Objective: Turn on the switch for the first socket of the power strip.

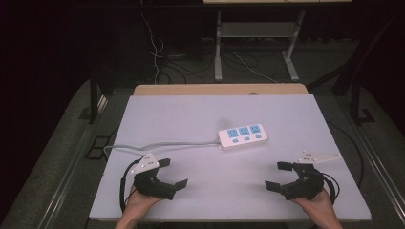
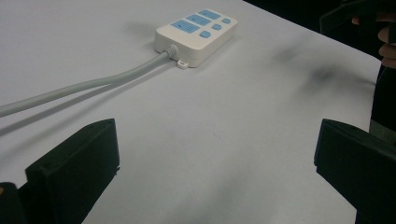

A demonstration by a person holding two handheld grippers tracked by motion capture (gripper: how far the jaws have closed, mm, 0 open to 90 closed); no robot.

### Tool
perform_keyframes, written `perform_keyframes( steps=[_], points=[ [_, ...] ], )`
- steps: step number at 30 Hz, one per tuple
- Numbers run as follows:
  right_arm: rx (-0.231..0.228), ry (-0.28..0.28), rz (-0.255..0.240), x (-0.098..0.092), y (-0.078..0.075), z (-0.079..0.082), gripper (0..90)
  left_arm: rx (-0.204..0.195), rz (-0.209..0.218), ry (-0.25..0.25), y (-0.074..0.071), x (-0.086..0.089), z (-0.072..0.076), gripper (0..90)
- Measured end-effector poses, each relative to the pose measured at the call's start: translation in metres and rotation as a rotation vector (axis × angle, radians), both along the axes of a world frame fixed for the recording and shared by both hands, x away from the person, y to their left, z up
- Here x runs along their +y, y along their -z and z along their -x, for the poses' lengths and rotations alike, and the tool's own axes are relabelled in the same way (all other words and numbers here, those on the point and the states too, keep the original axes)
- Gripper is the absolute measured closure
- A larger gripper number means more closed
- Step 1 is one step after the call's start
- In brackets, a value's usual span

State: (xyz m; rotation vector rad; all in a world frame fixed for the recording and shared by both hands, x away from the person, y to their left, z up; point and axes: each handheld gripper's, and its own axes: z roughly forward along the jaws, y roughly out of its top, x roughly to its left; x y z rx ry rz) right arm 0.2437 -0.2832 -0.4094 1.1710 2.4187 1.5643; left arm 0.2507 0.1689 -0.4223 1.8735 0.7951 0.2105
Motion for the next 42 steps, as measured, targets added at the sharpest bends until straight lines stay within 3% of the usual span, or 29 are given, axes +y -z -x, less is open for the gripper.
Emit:
perform_keyframes(
  steps=[17,29,42],
  points=[
    [0.006,-0.009,0.047,0.003,-0.009,-0.005,0.2,0.012,0.008,-0.003,0.001,0.002,0.000,0.0],
    [0.011,-0.046,0.100,0.011,-0.027,-0.022,0.2,0.017,-0.003,0.002,0.002,0.001,0.000,0.0],
    [0.014,-0.076,0.132,0.016,-0.036,-0.038,0.2,0.021,-0.004,0.006,0.003,0.000,0.000,0.0]
  ],
)
